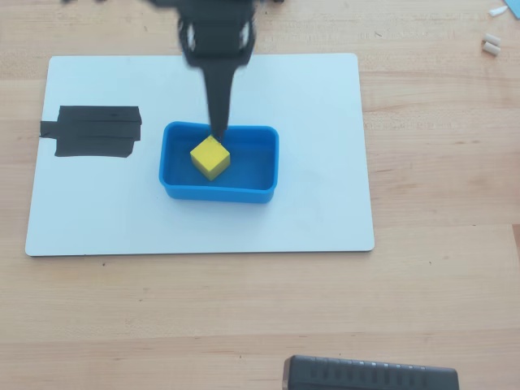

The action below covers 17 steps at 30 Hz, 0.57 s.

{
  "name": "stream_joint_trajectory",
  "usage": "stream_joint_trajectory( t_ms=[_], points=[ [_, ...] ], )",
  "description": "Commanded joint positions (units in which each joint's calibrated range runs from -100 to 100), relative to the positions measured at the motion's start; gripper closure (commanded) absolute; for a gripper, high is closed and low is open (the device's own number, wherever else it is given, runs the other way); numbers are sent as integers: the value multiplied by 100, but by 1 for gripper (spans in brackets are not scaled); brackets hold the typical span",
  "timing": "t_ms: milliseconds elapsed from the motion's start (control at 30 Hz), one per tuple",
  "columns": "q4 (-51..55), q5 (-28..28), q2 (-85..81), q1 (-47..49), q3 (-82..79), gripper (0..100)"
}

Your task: Pick up yellow cube and drop it in the blue rectangular bin

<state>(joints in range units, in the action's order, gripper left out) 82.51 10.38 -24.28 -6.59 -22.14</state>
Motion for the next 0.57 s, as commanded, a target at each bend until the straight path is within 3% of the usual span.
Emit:
stream_joint_trajectory(
  t_ms=[0,133,533],
  points=[
    [-208,-44,-1664,102,-976,88],
    [-530,-20,-2946,85,-2376,99],
    [-1331,-34,-7201,-216,-7104,100]
  ],
)
